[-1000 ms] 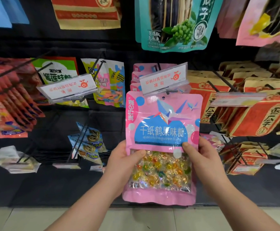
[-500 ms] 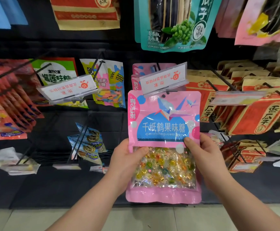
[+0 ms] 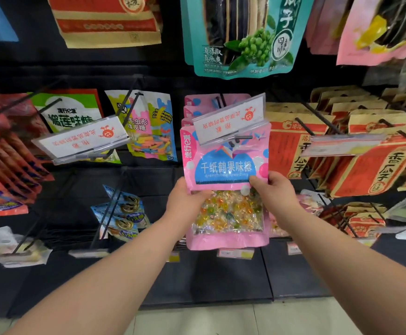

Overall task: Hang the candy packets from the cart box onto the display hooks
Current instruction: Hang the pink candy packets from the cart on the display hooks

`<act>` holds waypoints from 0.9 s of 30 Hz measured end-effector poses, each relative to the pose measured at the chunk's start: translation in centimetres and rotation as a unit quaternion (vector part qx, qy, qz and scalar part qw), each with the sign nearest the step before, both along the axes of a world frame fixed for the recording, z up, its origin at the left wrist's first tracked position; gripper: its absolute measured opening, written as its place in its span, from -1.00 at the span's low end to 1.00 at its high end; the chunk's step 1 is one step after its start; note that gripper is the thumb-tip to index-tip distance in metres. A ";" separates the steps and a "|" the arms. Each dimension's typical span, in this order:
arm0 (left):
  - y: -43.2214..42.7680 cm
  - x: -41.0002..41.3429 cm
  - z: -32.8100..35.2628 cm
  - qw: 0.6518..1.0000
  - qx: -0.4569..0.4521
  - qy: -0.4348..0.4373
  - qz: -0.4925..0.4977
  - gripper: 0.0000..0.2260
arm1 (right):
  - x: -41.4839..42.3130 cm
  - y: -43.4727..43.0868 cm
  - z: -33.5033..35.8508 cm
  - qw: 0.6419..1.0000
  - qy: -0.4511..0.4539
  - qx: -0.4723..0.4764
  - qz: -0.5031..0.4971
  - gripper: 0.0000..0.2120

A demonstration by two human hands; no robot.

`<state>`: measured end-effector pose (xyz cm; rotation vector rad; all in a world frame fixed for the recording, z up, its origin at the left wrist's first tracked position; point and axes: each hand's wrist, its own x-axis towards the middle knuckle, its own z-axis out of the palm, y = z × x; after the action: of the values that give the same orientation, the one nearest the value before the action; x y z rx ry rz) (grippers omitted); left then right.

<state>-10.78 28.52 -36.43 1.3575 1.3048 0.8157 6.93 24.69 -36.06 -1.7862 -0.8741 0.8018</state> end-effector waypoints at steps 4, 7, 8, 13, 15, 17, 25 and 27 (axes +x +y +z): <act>2.6 0.8 -1.0 0.998 0.019 0.058 -0.005 -0.76 | 0.3 2.1 -0.2 1.000 -0.022 -0.016 -0.003 -0.82; 4.4 1.2 -1.8 0.996 0.023 0.084 0.000 -0.73 | 0.5 3.4 -0.3 0.999 -0.046 -0.027 -0.008 -0.82; 4.8 1.3 -2.0 0.995 0.025 0.095 0.000 -0.71 | 0.5 3.7 -0.3 0.998 -0.057 -0.035 -0.009 -0.81; 6.1 1.4 -2.4 0.991 0.019 0.132 0.009 -0.70 | 0.4 4.3 -0.6 0.995 -0.086 -0.058 -0.006 -0.80; 6.1 1.3 -2.2 0.987 0.013 0.157 0.015 -0.69 | 0.3 4.0 -0.5 0.992 -0.102 -0.072 0.008 -0.73; 5.9 1.0 -2.1 0.982 0.012 0.188 0.012 -0.67 | 0.3 3.4 -0.2 0.988 -0.125 -0.085 0.028 -0.64; 2.6 -0.3 0.4 0.896 0.128 0.419 -0.076 -0.44 | 0.2 -0.8 2.2 0.887 -0.412 -0.139 0.153 -0.41; 1.1 -0.6 1.7 0.840 0.160 0.502 -0.126 -0.33 | -0.1 -2.2 3.4 0.831 -0.499 -0.151 0.195 -0.36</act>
<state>-11.40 29.61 -34.69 2.3374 1.7341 0.0672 6.82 22.53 -32.64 -2.3656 -1.9229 0.1672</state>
